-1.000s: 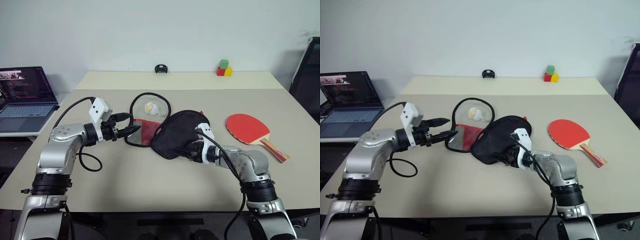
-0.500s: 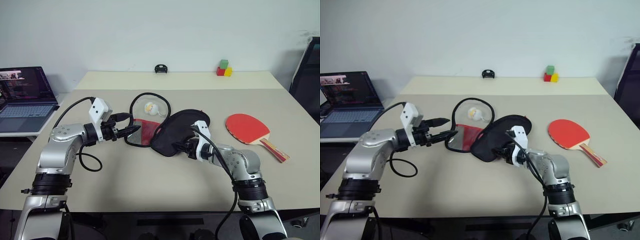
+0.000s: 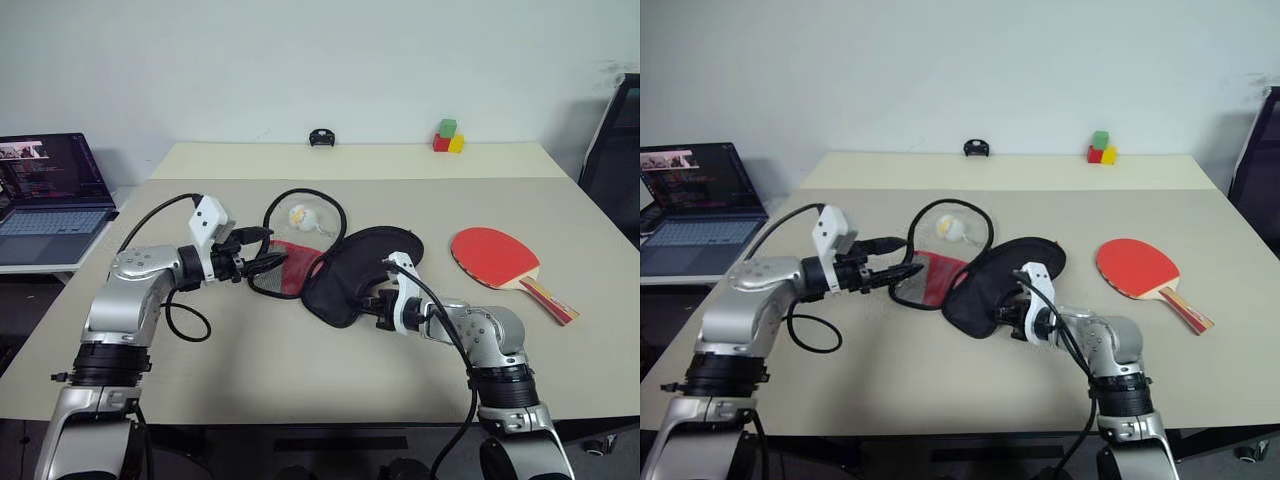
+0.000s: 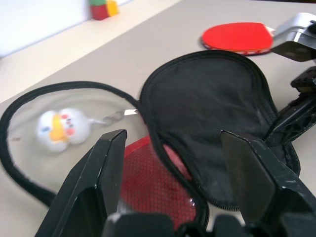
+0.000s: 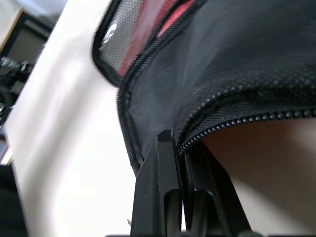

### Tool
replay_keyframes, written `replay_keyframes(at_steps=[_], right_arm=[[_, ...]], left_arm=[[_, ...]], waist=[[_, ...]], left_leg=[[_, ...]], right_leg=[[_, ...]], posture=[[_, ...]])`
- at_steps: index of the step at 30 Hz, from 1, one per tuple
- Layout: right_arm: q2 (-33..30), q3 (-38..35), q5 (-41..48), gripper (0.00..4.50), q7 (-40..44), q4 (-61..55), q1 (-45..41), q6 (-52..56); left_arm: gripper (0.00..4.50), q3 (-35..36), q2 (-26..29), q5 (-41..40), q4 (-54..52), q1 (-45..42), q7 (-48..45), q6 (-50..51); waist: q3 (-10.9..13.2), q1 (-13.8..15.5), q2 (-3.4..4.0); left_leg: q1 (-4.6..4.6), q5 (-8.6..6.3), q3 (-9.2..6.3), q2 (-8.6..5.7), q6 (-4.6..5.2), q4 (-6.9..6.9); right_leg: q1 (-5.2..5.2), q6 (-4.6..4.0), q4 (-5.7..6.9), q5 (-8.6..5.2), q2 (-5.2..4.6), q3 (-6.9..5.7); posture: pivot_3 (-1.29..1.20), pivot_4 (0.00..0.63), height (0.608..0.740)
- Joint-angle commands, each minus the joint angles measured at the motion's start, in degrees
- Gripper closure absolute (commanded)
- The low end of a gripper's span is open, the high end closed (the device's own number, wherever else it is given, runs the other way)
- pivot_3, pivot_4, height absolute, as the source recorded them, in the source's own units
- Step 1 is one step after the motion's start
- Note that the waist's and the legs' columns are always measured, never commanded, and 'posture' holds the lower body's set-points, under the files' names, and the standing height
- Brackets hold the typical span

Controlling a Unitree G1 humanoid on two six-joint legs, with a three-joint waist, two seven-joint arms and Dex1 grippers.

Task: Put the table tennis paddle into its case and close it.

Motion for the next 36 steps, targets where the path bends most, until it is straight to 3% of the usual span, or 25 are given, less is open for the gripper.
replay_keyframes(at_steps=[1,9,20,36], right_arm=[[-2.51,0.28,2.99,4.47,3.40,-4.02,0.24,2.65],[-12.22,0.85,4.71,4.47,8.69,-6.05,1.97,5.89],[-24.15,4.67,-3.55,4.47,17.30,11.16,-5.55,-5.30],[-28.26,15.23,-15.52,4.47,34.97,31.92,-19.25,-16.65]], left_arm=[[1.21,-0.67,0.19,0.02,-1.37,-2.96,-1.54,-0.59],[1.21,-2.40,-1.21,0.72,-0.65,-4.57,-2.66,-1.12],[1.21,-3.69,-2.90,1.75,1.77,-6.65,-3.55,-2.53],[1.21,-4.84,-4.84,3.41,4.37,-9.19,-4.77,-4.44]], waist=[[0.00,0.01,0.00],[0.00,-0.01,0.00],[0.03,0.05,-0.05],[0.05,0.02,-0.07]], left_leg=[[0.00,0.00,0.00,0.00,0.00,0.00],[-0.02,0.00,0.01,-0.01,0.01,0.00],[-0.02,0.00,0.03,-0.03,0.01,0.02],[-0.04,0.00,0.04,-0.02,0.01,0.04]], right_leg=[[0.00,0.00,-0.01,0.00,0.00,0.00],[0.01,0.00,-0.02,0.00,0.00,0.01],[0.02,0.01,-0.02,0.00,0.00,0.00],[0.00,0.00,-0.03,0.00,0.00,0.00]], posture=[[0.00,0.150,0.740],[0.00,0.150,0.740],[0.00,0.150,0.740],[0.00,0.150,0.740]])
